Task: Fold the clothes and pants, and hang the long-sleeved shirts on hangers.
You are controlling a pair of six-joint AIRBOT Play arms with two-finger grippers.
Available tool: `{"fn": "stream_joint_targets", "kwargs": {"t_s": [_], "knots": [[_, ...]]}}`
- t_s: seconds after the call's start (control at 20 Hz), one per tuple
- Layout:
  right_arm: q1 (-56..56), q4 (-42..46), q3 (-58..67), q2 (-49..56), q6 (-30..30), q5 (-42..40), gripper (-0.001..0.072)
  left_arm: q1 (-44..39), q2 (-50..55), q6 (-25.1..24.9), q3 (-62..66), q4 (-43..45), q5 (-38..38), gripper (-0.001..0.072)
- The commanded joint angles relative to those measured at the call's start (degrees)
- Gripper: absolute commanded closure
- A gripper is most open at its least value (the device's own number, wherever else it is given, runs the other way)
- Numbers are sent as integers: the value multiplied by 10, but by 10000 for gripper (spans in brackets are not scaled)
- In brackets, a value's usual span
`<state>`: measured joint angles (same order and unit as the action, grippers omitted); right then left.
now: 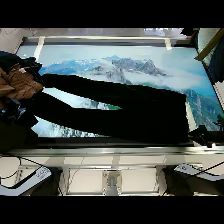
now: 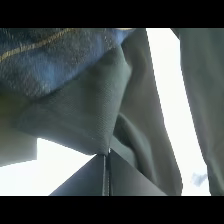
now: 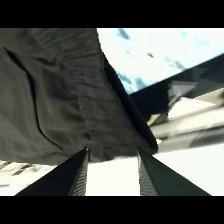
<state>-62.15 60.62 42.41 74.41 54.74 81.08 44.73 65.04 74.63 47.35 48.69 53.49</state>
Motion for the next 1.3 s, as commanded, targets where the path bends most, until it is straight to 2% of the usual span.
{"fn": "stream_joint_targets", "kwargs": {"t_s": [0.0, 0.35, 0.45, 0.75, 1.1, 1.25], "knots": [[0, -27, 1, 48, -19, -2, 361, 0, -9, 20, 0, 19, 25, 701], [19, -19, 1, 75, -20, -27, 362, 0, -9, 21, 0, 19, 20, 701], [38, -20, 7, 77, -40, -25, 362, 0, -9, 21, 0, 19, 21, 701], [32, 13, 113, 77, -10, 50, 363, 0, -9, 21, 0, 19, 20, 701], [32, 15, 23, 78, -57, -3, 361, 0, -9, 21, 0, 19, 20, 701], [32, 8, 13, 78, -59, -15, 362, 0, -9, 21, 0, 24, 20, 701]]}}
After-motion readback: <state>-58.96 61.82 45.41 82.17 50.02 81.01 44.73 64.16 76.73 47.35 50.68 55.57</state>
